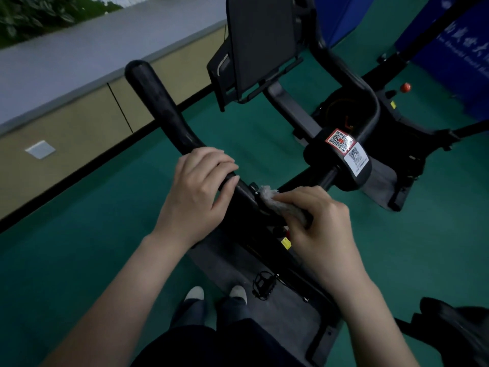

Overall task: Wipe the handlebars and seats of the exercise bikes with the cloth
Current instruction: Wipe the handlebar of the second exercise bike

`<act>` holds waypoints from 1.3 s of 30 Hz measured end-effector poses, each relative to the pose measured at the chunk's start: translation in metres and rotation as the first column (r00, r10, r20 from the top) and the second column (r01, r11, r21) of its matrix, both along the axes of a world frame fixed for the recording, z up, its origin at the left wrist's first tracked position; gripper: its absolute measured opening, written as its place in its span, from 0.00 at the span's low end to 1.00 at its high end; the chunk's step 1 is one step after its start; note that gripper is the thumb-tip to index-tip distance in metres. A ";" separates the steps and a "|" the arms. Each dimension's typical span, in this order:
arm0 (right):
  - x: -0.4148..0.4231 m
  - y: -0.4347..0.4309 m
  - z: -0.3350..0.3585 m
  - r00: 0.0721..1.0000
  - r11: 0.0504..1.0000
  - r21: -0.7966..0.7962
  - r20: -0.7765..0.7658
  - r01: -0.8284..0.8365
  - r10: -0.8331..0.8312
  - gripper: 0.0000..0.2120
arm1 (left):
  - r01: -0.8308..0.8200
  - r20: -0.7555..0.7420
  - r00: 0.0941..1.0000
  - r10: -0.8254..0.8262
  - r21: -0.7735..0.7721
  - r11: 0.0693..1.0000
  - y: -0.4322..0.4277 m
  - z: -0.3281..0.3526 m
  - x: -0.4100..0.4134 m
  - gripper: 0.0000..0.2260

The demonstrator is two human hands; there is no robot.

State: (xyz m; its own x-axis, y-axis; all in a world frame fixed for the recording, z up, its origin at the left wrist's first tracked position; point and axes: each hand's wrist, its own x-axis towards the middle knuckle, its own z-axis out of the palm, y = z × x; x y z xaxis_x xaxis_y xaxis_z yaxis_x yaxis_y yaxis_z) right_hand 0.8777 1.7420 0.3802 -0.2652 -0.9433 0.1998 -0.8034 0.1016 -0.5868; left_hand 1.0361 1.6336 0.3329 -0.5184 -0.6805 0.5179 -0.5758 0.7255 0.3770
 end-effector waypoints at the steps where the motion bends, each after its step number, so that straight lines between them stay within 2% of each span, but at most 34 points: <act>1: 0.006 0.001 -0.001 1.000 0.999 -0.031 -0.001 0.021 -0.021 0.15 | 0.001 0.001 1.000 -0.001 -0.005 1.000 0.000 0.000 0.000 0.10; 4: 0.032 0.000 -0.005 0.999 0.992 -0.124 0.043 0.033 -0.028 0.13 | 0.014 0.018 1.000 -0.014 -0.010 1.000 -0.001 0.001 0.001 0.10; 8: 0.038 0.007 -0.010 0.999 0.987 -0.157 0.038 0.042 -0.036 0.14 | 0.065 0.043 0.997 -0.066 0.021 0.998 -0.004 0.002 0.007 0.11; 13: 0.029 0.027 -0.018 0.971 0.953 -0.199 -0.019 0.228 -0.237 0.10 | 0.109 0.081 0.990 -0.114 0.056 0.992 -0.005 0.007 0.012 0.13; 15: 0.027 0.030 -0.022 0.944 0.926 -0.193 -0.004 0.323 -0.330 0.12 | 0.114 0.097 0.988 -0.120 0.064 0.991 -0.004 0.009 0.013 0.14; 19: 0.029 0.028 -0.023 0.920 0.897 -0.209 0.041 0.388 -0.389 0.13 | 0.110 0.141 0.982 -0.122 0.092 0.990 -0.001 0.012 0.015 0.16; 28: 0.011 0.015 -0.008 0.944 0.930 -0.197 0.182 0.311 -0.277 0.11 | 0.016 0.193 0.980 -0.040 0.124 0.992 0.010 0.018 0.008 0.19; 39: -0.006 0.008 -0.005 0.977 0.982 -0.186 0.207 -0.013 0.052 0.08 | -0.263 0.208 0.950 0.231 0.143 0.954 0.076 0.027 0.008 0.22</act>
State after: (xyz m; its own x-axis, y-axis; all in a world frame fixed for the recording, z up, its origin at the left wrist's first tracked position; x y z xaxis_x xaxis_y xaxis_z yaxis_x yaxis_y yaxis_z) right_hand 0.8714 1.7495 0.3748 -0.2897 -0.9047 0.3124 -0.6610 -0.0470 -0.7490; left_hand 1.0436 1.7100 0.3601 -0.3991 -0.8678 0.2961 -0.8008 0.4872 0.3484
